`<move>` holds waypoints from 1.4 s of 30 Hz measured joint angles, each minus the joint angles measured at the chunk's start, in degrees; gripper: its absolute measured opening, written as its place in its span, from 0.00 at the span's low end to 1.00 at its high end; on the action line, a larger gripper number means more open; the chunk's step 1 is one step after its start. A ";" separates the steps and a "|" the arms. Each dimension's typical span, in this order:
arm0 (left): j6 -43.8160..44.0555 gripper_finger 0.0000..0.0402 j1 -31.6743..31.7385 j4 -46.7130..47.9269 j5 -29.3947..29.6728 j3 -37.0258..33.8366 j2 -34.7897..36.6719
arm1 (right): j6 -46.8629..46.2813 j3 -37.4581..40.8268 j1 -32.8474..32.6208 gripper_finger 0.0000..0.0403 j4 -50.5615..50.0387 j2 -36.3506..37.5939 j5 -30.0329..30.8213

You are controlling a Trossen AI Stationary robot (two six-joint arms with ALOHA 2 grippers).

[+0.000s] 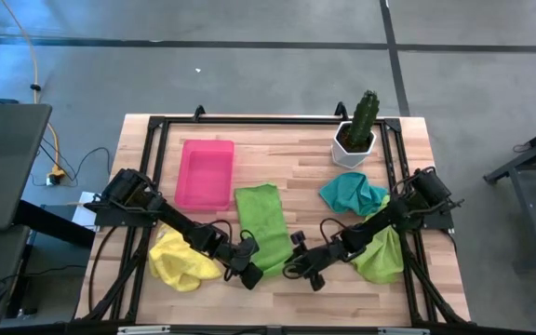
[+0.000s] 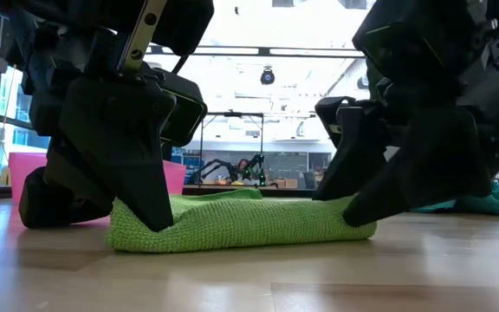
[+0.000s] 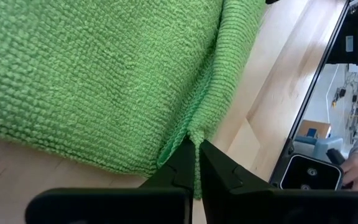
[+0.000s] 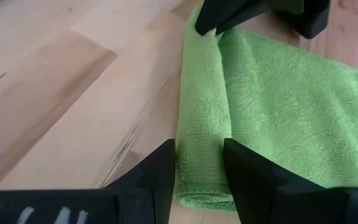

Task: Roll microfiber towels into tight, uniform cylinder then place into a basket
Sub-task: Roll the green microfiber cloth

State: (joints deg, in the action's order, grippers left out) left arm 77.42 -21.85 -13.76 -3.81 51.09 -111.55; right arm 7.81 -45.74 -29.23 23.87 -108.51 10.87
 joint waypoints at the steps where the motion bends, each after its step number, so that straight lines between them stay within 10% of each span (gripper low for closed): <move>1: 0.01 0.01 0.00 0.00 0.01 0.00 0.00 | 0.02 0.00 0.00 0.32 -0.42 0.00 0.02; 20: 0.65 0.05 -0.07 -4.37 -1.32 -0.13 2.27 | -5.96 -0.09 1.40 0.31 -4.39 0.09 -1.92; 32: -12.32 0.05 0.77 -5.66 -5.96 -0.09 3.41 | -11.17 -0.17 1.70 0.02 -6.33 0.24 -4.11; 42: -28.32 0.05 3.86 -5.72 -12.27 -0.04 3.75 | -29.30 0.07 3.58 0.01 -2.50 0.17 -24.21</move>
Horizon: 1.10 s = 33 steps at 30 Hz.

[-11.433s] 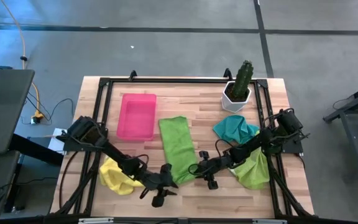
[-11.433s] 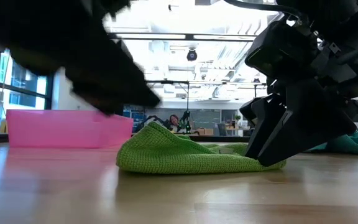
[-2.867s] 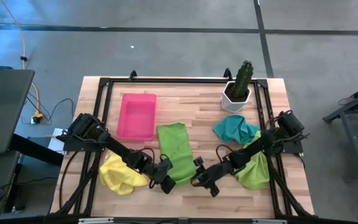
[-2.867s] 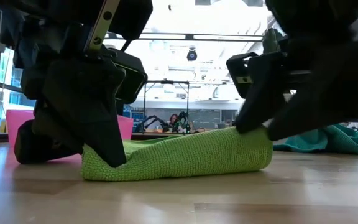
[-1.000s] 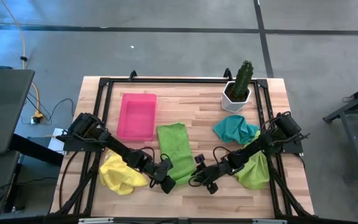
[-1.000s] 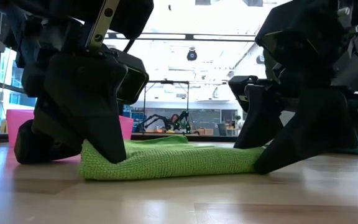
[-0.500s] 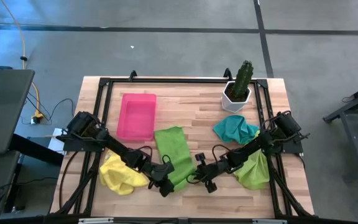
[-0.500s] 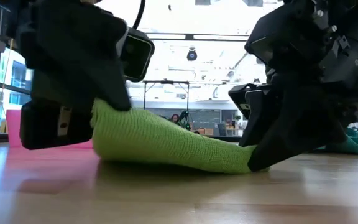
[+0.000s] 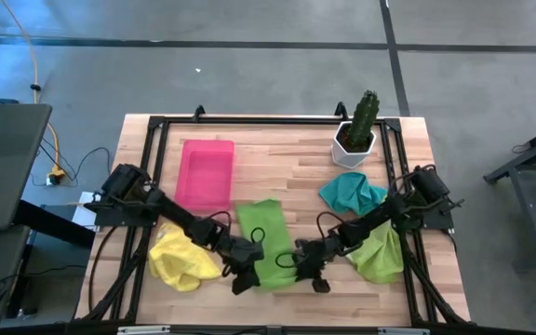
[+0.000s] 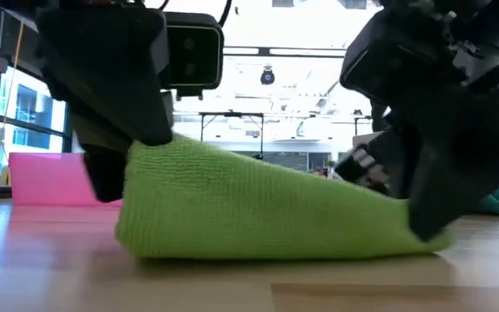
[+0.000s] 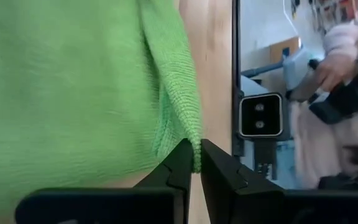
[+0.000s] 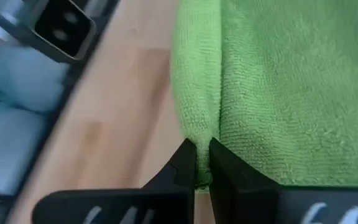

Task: Roll microfiber towels into tight, uniform cylinder then place into a basket
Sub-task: Roll the green microfiber cloth

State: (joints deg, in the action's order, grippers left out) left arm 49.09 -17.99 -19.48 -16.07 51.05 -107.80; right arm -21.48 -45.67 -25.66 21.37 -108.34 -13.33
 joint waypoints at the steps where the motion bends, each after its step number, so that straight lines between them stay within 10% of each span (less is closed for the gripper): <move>1: -2.05 0.05 0.13 0.52 0.13 0.00 0.41 | -2.74 0.04 0.53 0.01 0.35 -0.02 -1.87; 9: -14.00 0.05 -1.75 5.56 7.58 0.04 6.61 | -18.16 -0.02 4.64 0.02 1.16 0.00 -7.68; 20: -15.09 0.07 -10.32 6.40 24.00 0.04 8.82 | -16.14 -0.06 6.24 0.01 0.27 0.09 -10.57; 33: -19.93 0.42 -10.37 0.60 31.90 0.07 4.57 | -17.19 -0.11 7.77 0.01 0.17 0.11 -10.26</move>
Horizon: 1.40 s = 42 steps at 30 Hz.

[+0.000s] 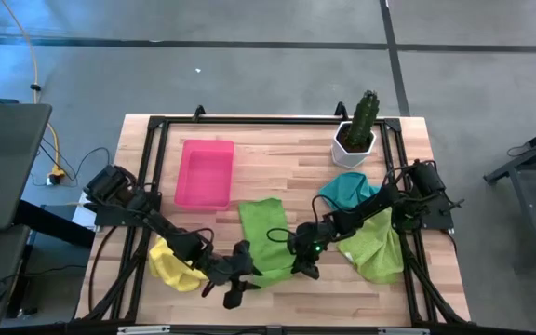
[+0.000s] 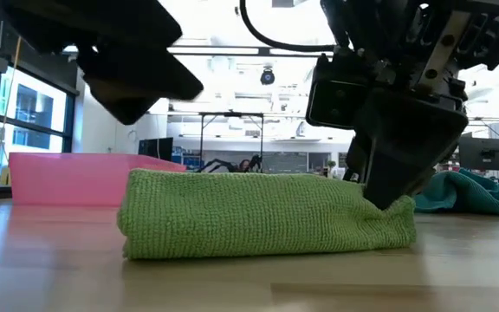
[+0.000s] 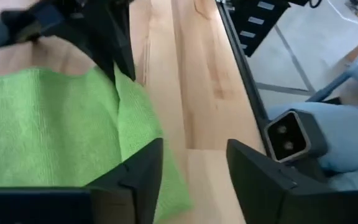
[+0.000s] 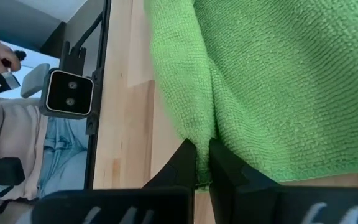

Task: Roll microfiber towels into tight, uniform cylinder then place into a basket
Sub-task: Roll the green microfiber cloth

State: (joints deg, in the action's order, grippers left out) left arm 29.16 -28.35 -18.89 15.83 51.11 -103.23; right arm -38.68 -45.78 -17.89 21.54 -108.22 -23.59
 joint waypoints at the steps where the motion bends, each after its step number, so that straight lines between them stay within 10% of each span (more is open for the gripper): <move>1: -0.95 0.44 -0.02 -1.39 0.50 0.02 -0.83 | -0.05 0.00 0.00 0.01 0.00 0.00 0.00; 21: 5.16 0.46 -3.34 -9.54 1.71 2.44 -12.47 | 0.09 0.02 0.00 0.01 0.04 0.00 0.92; 42: 0.32 0.46 -3.98 6.92 4.99 7.58 -13.13 | 0.35 0.02 0.02 0.01 0.13 0.00 1.14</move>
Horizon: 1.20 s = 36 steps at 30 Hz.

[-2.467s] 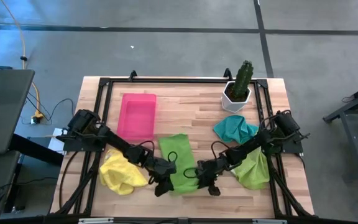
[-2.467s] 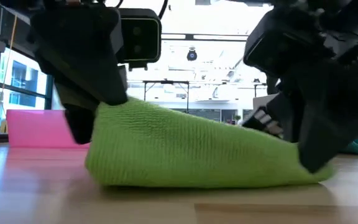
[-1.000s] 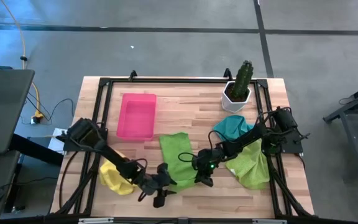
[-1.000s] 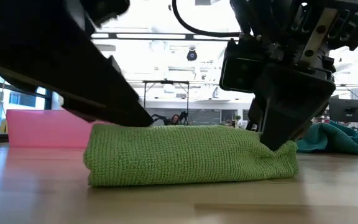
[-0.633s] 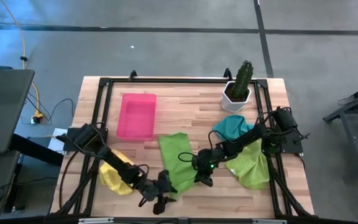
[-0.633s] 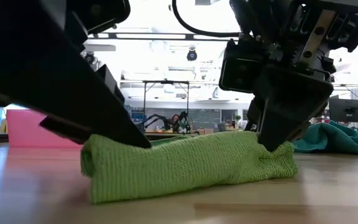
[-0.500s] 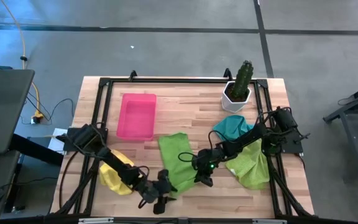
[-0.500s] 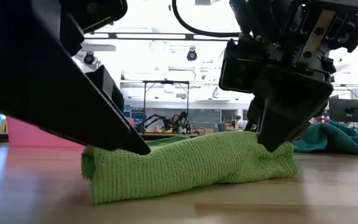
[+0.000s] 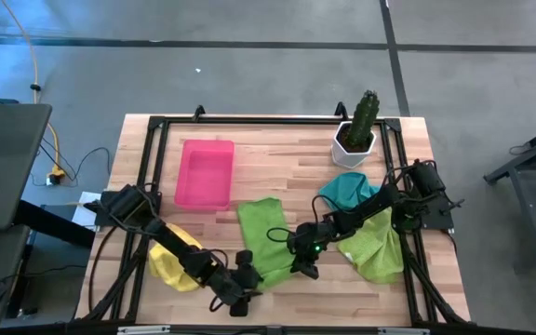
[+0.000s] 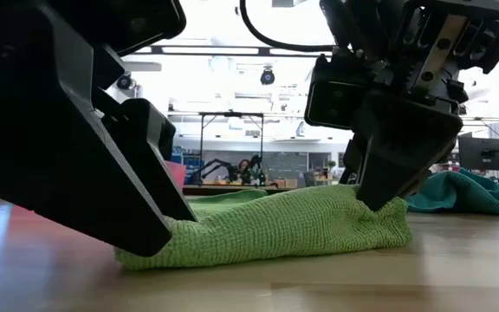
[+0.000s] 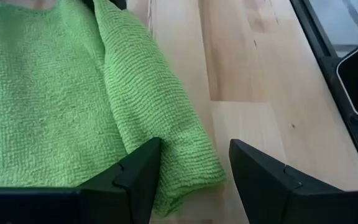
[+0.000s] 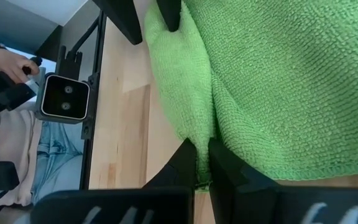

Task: Roll microfiber towels into tight, uniform cylinder then place into a basket
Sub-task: Roll the green microfiber cloth

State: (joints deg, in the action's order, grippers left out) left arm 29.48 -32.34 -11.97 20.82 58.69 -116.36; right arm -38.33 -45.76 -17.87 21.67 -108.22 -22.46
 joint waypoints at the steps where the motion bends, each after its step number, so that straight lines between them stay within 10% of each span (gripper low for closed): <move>1: -0.65 0.46 0.00 0.05 -0.01 0.03 0.00 | 0.00 0.00 0.00 0.01 -0.01 0.00 0.00; 17: -4.54 0.33 -0.03 7.25 5.84 0.12 0.02 | -0.22 0.02 0.02 0.01 0.35 -0.04 0.22; 25: 8.73 0.03 0.20 1.92 1.41 -0.08 -0.24 | -0.20 0.02 0.00 0.02 0.46 -0.04 0.09; 36: 30.59 0.03 1.09 -2.26 -5.37 -0.17 -0.32 | 1.12 0.02 -0.02 0.07 0.52 -0.07 -0.06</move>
State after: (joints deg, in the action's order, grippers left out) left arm 60.08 -31.24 -14.23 15.45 58.52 -116.68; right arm -37.21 -45.74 -17.89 22.19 -108.29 -22.52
